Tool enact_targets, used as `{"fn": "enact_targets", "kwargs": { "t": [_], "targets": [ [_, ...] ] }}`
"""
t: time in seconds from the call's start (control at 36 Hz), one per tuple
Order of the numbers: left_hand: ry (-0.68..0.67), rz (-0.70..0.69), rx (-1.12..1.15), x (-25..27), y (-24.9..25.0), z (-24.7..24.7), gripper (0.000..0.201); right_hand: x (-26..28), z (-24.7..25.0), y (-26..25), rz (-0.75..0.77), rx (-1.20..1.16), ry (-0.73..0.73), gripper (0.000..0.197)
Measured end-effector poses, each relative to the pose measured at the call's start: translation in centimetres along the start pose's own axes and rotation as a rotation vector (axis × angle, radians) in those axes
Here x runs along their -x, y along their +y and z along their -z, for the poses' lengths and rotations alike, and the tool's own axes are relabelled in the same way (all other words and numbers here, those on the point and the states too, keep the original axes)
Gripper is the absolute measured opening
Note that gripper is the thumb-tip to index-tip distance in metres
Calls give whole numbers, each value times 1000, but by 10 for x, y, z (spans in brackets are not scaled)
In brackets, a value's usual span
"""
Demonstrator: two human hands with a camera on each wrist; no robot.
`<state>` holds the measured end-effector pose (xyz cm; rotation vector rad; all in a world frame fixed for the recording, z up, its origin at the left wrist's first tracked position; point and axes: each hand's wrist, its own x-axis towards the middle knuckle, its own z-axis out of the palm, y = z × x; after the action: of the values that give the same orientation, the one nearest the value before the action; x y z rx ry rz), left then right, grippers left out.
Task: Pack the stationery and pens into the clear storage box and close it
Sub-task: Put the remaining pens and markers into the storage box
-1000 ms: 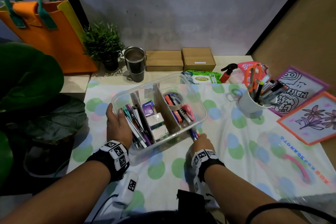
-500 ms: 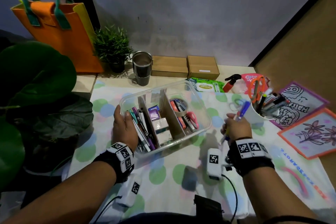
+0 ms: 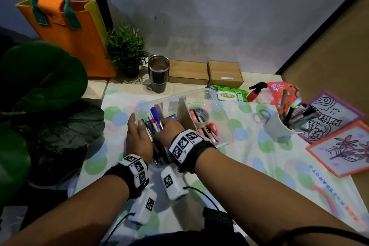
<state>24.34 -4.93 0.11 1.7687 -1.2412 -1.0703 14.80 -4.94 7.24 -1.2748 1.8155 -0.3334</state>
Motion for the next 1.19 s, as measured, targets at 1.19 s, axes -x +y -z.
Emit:
{"fn": "enact_targets", "kwargs": {
  "t": [1.19],
  "targets": [
    [40,92,-403,23,35,-4,59,88,120,329,-746,243,288,45]
  ]
}}
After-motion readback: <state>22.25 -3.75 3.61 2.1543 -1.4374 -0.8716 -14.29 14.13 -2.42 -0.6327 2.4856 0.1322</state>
